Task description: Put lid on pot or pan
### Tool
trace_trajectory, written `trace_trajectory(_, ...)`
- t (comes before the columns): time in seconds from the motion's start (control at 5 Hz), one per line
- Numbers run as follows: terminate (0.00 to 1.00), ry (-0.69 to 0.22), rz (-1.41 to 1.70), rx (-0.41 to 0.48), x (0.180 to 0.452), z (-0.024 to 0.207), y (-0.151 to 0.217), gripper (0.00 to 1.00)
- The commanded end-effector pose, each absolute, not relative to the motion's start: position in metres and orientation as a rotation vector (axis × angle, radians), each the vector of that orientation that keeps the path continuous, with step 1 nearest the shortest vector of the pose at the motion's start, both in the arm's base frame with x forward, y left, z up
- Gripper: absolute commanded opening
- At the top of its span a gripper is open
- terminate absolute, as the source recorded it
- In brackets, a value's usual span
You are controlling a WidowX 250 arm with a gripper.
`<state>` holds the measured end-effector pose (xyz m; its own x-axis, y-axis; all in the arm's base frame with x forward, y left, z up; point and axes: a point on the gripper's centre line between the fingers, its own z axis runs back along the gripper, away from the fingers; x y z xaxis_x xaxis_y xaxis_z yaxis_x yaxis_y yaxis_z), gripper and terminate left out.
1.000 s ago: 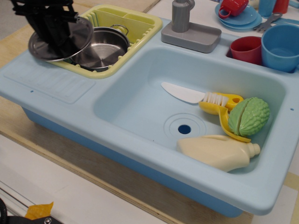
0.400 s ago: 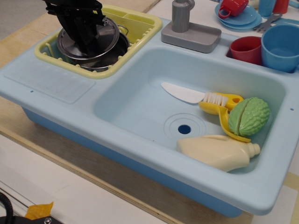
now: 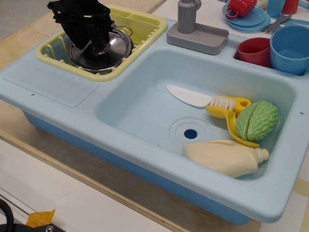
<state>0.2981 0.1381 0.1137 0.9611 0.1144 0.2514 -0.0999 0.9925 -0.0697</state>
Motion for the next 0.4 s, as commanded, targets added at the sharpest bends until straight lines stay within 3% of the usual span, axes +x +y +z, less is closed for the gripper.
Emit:
trace_trajectory(0.0, 0.0, -0.284, 0.105, -0.042, 0.2995, 0.1227, 0.1397, 1.0)
trace_trajectory(0.2, 1.0, -0.284, 0.105, -0.042, 0.2995, 0.1227, 0.1397, 1.0)
